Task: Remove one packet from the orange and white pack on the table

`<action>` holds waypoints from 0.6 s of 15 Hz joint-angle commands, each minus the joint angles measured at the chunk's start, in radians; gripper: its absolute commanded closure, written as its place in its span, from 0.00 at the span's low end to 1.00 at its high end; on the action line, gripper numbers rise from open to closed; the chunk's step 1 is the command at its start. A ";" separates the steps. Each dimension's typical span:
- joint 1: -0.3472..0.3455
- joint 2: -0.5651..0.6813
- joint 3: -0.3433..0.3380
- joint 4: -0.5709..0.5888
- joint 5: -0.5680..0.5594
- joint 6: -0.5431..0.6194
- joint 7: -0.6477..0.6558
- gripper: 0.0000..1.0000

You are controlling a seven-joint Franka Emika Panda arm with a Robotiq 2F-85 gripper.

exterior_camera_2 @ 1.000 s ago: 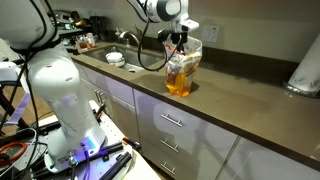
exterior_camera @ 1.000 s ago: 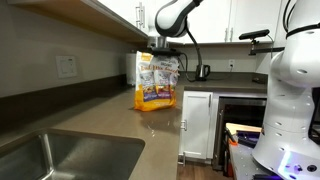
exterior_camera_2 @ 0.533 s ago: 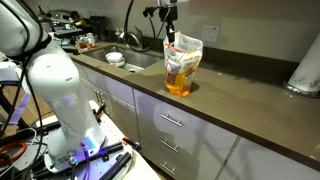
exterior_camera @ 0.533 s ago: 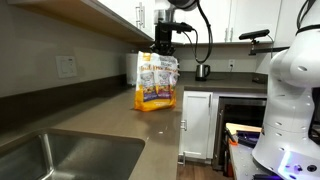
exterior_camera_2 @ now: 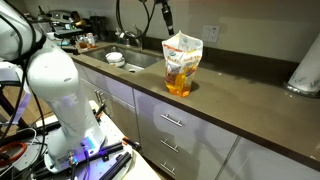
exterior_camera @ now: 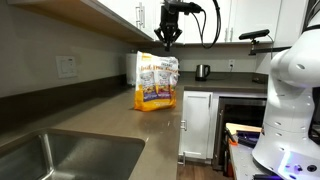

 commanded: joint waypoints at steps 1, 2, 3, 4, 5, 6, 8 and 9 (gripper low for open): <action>-0.039 -0.026 0.022 0.016 -0.065 -0.018 0.038 0.96; -0.041 -0.025 0.015 0.015 -0.064 -0.009 0.035 0.96; -0.040 -0.013 0.000 0.010 -0.051 0.011 0.021 0.71; -0.038 0.001 -0.014 0.006 -0.034 0.029 0.009 0.70; -0.032 0.020 -0.034 -0.003 -0.012 0.061 -0.006 0.64; -0.031 0.038 -0.046 -0.010 0.000 0.089 -0.011 0.58; -0.027 0.081 -0.073 -0.027 0.027 0.167 -0.028 0.45; -0.025 0.107 -0.086 -0.036 0.045 0.212 -0.040 0.39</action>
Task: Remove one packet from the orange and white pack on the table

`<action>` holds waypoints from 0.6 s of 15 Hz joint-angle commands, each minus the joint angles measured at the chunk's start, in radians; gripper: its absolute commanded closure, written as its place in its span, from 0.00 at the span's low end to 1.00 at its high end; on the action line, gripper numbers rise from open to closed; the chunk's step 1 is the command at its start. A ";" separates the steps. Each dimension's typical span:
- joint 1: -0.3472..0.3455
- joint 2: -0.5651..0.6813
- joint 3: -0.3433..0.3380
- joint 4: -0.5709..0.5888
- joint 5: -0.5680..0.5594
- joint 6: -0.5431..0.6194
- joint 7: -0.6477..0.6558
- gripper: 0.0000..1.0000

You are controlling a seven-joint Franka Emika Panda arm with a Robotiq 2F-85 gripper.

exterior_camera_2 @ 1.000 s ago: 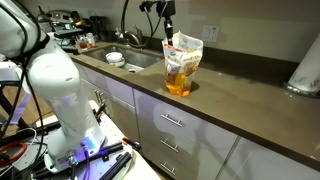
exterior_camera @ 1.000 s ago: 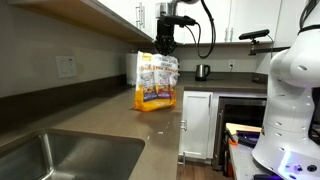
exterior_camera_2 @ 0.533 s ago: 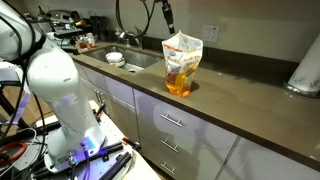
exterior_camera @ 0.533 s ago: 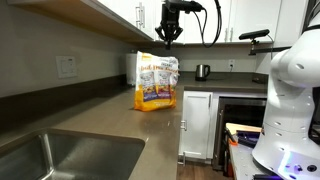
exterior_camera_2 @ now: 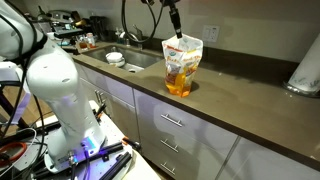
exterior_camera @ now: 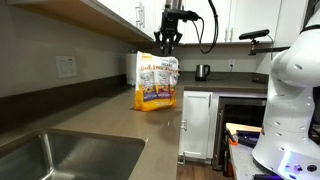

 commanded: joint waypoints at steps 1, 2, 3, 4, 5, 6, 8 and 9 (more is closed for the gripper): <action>0.007 0.096 -0.045 -0.017 0.071 0.137 -0.061 0.32; 0.009 0.122 -0.053 -0.021 0.093 0.171 -0.076 0.27; 0.012 0.148 -0.059 -0.023 0.118 0.198 -0.094 0.19; 0.016 0.178 -0.063 -0.020 0.142 0.220 -0.110 0.13; 0.020 0.208 -0.067 -0.021 0.168 0.242 -0.129 0.06; 0.028 0.241 -0.070 -0.017 0.197 0.255 -0.148 0.02; 0.035 0.312 -0.062 -0.010 0.222 0.263 -0.162 0.00; 0.040 0.349 -0.057 -0.009 0.221 0.264 -0.159 0.00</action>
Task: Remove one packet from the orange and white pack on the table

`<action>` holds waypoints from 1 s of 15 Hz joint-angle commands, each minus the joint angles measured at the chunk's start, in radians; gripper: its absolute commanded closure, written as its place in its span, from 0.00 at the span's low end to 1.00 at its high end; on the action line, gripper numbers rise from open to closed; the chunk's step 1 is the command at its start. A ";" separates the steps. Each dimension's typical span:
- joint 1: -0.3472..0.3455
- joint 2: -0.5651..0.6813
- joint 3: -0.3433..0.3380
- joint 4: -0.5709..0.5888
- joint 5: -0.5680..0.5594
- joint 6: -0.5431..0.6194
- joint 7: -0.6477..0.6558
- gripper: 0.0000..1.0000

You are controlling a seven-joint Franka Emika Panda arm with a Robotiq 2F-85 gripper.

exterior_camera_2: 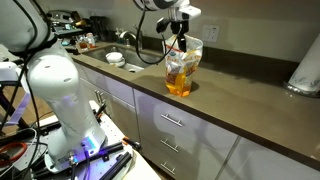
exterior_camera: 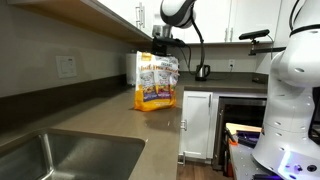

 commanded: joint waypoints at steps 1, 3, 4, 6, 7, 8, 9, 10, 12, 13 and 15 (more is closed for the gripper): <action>0.021 0.136 0.004 0.019 0.036 0.035 -0.036 0.00; 0.035 0.217 0.008 0.018 0.011 0.081 -0.021 0.00; 0.046 0.256 0.004 0.013 0.034 0.116 -0.043 0.00; 0.065 0.330 0.002 0.017 0.073 0.162 -0.063 0.00; 0.072 0.359 0.003 0.022 0.094 0.173 -0.075 0.00; 0.076 0.371 0.002 0.028 0.108 0.172 -0.075 0.10; 0.078 0.369 -0.001 0.034 0.117 0.167 -0.081 0.26; 0.079 0.345 -0.006 0.040 0.107 0.143 -0.063 0.32; 0.085 0.283 -0.014 0.034 0.070 0.102 -0.026 0.45; 0.088 0.251 -0.017 0.029 0.049 0.080 -0.006 0.51; 0.088 0.185 -0.016 0.022 0.009 0.034 0.030 0.64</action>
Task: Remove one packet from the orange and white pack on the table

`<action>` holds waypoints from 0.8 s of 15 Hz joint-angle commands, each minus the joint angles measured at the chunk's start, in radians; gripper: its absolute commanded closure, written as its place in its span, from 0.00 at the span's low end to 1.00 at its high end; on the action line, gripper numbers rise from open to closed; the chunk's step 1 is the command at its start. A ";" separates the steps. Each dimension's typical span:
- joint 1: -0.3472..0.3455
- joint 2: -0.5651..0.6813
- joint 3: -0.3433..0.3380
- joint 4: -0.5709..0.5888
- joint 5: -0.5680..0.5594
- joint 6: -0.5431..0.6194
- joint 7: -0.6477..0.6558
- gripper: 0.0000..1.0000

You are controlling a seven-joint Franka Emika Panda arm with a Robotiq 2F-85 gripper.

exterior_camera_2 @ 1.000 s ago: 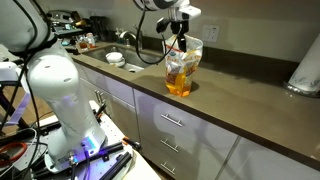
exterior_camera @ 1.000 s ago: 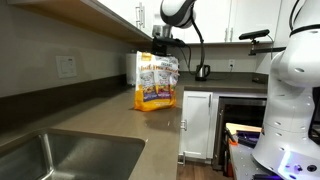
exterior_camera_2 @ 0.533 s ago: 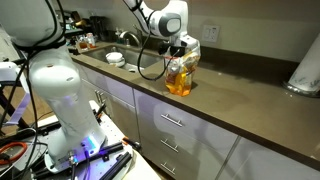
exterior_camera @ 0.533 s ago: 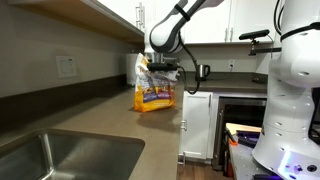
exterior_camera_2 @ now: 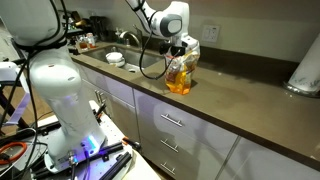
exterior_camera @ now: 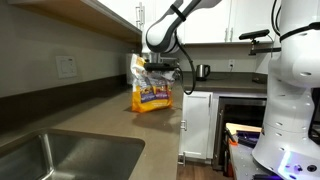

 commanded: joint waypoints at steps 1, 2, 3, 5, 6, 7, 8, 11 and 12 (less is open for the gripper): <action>0.016 -0.128 -0.006 -0.021 -0.063 -0.106 0.066 0.69; 0.014 -0.154 0.000 -0.017 -0.074 -0.137 0.078 0.77; 0.014 -0.187 0.007 -0.021 -0.076 -0.168 0.073 0.83; 0.010 -0.240 0.021 -0.017 -0.083 -0.231 0.076 0.89; 0.008 -0.264 0.026 -0.012 -0.072 -0.263 0.063 0.91; 0.004 -0.288 0.033 -0.009 -0.077 -0.297 0.068 0.91; 0.001 -0.310 0.039 -0.006 -0.076 -0.326 0.067 0.91; -0.008 -0.368 0.051 0.002 -0.076 -0.412 0.064 0.91; -0.012 -0.388 0.056 0.006 -0.083 -0.436 0.070 0.92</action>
